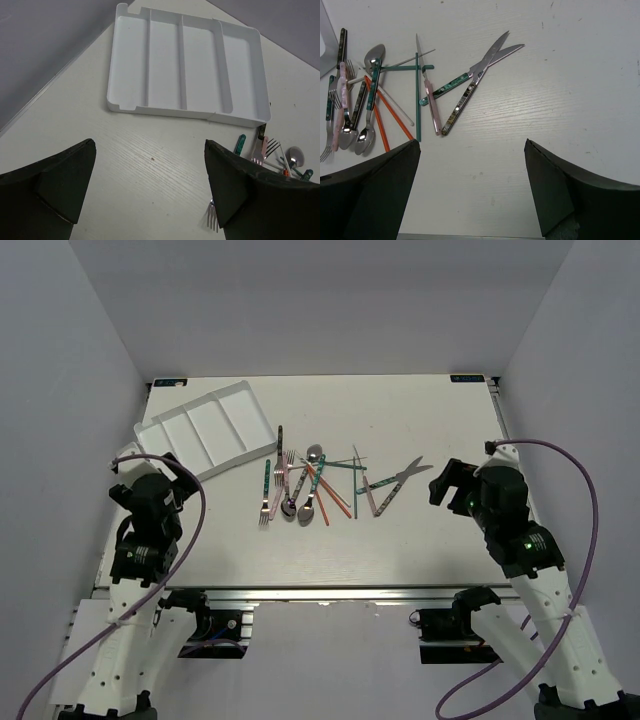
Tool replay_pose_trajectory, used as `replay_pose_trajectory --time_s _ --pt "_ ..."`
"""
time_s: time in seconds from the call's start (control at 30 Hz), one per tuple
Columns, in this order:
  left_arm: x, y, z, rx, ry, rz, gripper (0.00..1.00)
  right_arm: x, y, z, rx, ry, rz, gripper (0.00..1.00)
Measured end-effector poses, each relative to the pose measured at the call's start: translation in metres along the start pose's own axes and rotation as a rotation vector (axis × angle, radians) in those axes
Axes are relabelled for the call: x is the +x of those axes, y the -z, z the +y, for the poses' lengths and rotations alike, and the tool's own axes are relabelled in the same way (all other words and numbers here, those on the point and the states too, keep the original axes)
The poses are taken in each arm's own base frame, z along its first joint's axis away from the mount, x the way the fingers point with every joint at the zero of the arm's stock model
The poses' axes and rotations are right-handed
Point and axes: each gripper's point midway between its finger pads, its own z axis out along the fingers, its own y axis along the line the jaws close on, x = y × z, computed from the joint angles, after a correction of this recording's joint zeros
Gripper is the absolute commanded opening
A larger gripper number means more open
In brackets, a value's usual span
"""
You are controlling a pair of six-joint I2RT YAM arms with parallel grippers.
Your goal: Sort the eating utensils into containers
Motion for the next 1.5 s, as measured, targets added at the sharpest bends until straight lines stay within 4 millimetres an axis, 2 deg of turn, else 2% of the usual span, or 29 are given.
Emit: replay_pose_trajectory --time_s 0.17,0.5,0.63,0.73,0.83,0.97,1.07,1.17,1.23,1.27,1.33,1.37,1.43,1.5 --pt "0.011 -0.006 -0.007 0.01 -0.03 0.039 0.98 0.003 -0.006 0.004 -0.005 -0.044 0.019 0.89" --pt "0.011 0.0 -0.014 0.048 -0.026 0.031 0.98 0.036 -0.034 0.022 -0.096 -0.183 0.085 0.89" --pt "0.012 0.0 -0.018 0.06 -0.03 0.036 0.98 0.046 -0.065 0.019 -0.012 -0.209 0.158 0.89" --pt "0.014 -0.001 -0.02 0.066 -0.034 0.042 0.98 0.069 -0.093 0.014 0.092 -0.179 0.252 0.89" --pt "0.015 -0.001 -0.02 0.068 -0.035 0.044 0.98 0.087 -0.115 0.018 0.166 -0.127 0.317 0.81" --pt "0.015 -0.001 -0.023 0.077 -0.037 0.046 0.98 0.107 -0.145 0.023 0.219 -0.093 0.359 0.58" --pt "0.018 -0.002 -0.024 0.079 -0.042 0.054 0.98 0.124 -0.161 0.021 0.254 -0.089 0.397 0.52" --pt "0.02 -0.003 -0.026 0.087 -0.047 0.065 0.98 0.135 -0.177 0.02 0.285 -0.08 0.427 0.51" --pt "0.021 -0.003 -0.027 0.094 -0.053 0.071 0.98 0.14 -0.186 0.021 0.293 -0.079 0.436 0.5" --pt "0.022 -0.004 -0.028 0.097 -0.057 0.075 0.98 0.142 -0.188 0.022 0.293 -0.085 0.437 0.45" --pt "0.024 -0.004 -0.03 0.102 -0.062 0.082 0.98 0.142 -0.192 0.025 0.287 -0.091 0.426 0.43" --pt "0.025 -0.004 -0.03 0.104 -0.064 0.085 0.98 0.142 -0.193 0.026 0.286 -0.094 0.42 0.35" --pt "0.027 -0.005 -0.031 0.109 -0.069 0.093 0.98 0.141 -0.196 0.028 0.28 -0.104 0.412 0.3" --pt "0.028 -0.005 -0.032 0.111 -0.072 0.098 0.98 0.141 -0.197 0.029 0.282 -0.127 0.404 0.13"
